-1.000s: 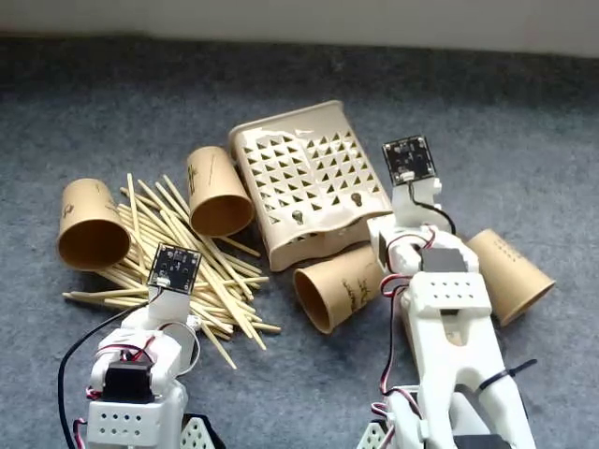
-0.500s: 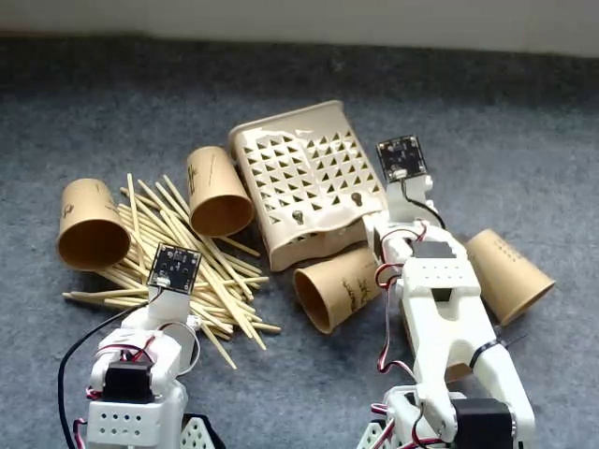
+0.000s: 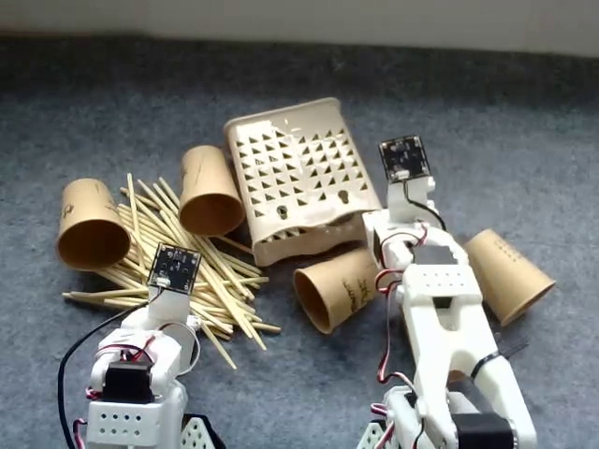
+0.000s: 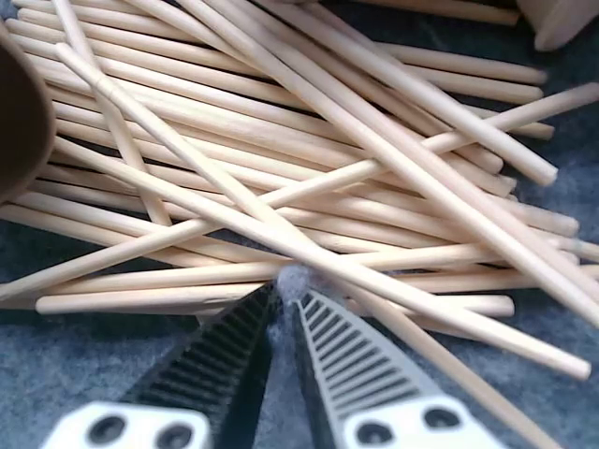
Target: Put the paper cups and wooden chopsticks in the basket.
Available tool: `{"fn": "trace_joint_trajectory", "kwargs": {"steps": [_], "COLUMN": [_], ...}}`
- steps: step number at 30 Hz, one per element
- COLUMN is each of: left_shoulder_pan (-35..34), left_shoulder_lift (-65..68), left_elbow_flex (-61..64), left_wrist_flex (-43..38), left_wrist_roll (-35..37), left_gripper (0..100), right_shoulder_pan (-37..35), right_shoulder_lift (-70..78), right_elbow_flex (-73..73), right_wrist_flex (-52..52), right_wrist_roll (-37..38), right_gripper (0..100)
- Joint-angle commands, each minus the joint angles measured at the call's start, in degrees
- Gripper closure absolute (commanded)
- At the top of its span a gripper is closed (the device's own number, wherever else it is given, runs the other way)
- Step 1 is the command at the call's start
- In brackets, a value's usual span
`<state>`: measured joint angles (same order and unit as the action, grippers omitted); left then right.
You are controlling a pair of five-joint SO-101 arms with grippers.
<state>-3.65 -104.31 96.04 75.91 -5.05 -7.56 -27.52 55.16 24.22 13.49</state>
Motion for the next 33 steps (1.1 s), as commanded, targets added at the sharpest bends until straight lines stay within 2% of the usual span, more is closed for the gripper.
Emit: {"fn": "trace_joint_trajectory", "kwargs": {"steps": [1,4,10,25,33], "left_shoulder_pan": [0.9,0.9,0.9,0.9,0.9], "left_shoulder_lift": [-0.8,-0.8,-0.8,-0.8,-0.8], "left_elbow_flex": [1.1,1.1,1.1,1.1,1.1], "left_wrist_flex": [0.2,0.2,0.2,0.2,0.2], "left_wrist_roll": [-0.4,-0.4,-0.4,-0.4,-0.4], "left_gripper": [98,98,98,98,98], "right_shoulder_pan": [-0.1,-0.3,-0.1,-0.6,-7.6], "right_shoulder_lift": [-8.0,-12.3,-17.5,-18.9,-18.9], "right_elbow_flex": [0.3,0.2,0.1,-19.3,-27.9], "right_wrist_flex": [3.0,5.7,13.9,37.2,49.5], "right_wrist_roll": [-3.0,-3.4,-9.2,-9.0,-6.7], "right_gripper": [99.2,99.2,99.3,99.3,99.3]}}
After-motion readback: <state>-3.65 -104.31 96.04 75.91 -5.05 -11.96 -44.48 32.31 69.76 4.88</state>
